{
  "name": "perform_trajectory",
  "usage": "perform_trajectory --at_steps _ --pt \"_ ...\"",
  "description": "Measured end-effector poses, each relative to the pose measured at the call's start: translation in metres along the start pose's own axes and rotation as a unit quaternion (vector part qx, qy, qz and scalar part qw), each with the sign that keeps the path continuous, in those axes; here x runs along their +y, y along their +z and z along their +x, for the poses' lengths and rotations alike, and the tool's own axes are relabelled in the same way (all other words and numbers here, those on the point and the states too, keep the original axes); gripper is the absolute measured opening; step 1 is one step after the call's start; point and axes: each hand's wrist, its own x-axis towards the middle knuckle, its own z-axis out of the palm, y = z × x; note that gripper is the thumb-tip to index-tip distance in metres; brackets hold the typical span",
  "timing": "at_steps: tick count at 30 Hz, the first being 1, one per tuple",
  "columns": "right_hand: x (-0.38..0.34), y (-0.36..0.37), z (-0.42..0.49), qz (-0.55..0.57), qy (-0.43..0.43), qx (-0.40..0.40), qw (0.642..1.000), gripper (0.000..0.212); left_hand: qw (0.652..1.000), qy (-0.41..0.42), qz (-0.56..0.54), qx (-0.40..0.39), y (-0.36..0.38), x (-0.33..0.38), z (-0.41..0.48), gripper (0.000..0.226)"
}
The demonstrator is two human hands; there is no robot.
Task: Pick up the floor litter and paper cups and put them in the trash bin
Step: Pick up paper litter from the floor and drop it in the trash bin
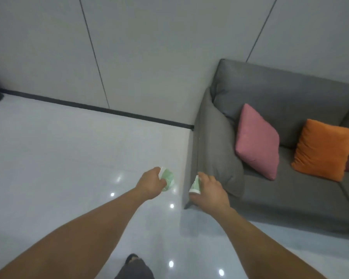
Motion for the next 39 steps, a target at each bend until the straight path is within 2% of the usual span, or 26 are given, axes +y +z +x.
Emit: perform_trajectory --at_steps 5,10,15,19,23,26,34,39 --pt "-0.111 0.011 0.06 -0.025 -0.078 -0.014 0.997 0.079 0.998 -0.043 -0.018 0.05 -0.09 -0.061 0.019 0.027" --pt "-0.214 0.028 0.114 -0.058 -0.162 -0.031 0.985 0.076 0.988 -0.088 -0.057 0.109 -0.165 -0.116 0.033 0.038" --pt "-0.313 0.056 0.166 -0.079 -0.245 -0.067 0.964 0.077 0.974 -0.139 -0.07 0.163 -0.229 -0.178 0.046 0.034" --pt "-0.389 0.079 0.213 -0.087 -0.302 -0.093 0.945 0.076 0.957 -0.185 -0.078 0.208 -0.287 -0.225 0.062 0.031" --pt "-0.472 0.095 0.259 -0.092 -0.356 -0.118 0.922 0.076 0.936 -0.229 -0.092 0.249 -0.352 -0.266 0.076 0.015" --pt "-0.533 0.103 0.286 -0.097 -0.399 -0.127 0.903 0.077 0.917 -0.259 -0.096 0.287 -0.396 -0.294 0.081 0.018" --pt "-0.673 0.14 0.32 -0.129 -0.471 -0.152 0.859 0.077 0.877 -0.317 -0.109 0.345 -0.479 -0.386 0.079 0.021" --pt "-0.768 0.174 0.333 -0.148 -0.484 -0.155 0.848 0.076 0.865 -0.326 -0.141 0.354 -0.539 -0.458 0.082 0.023"
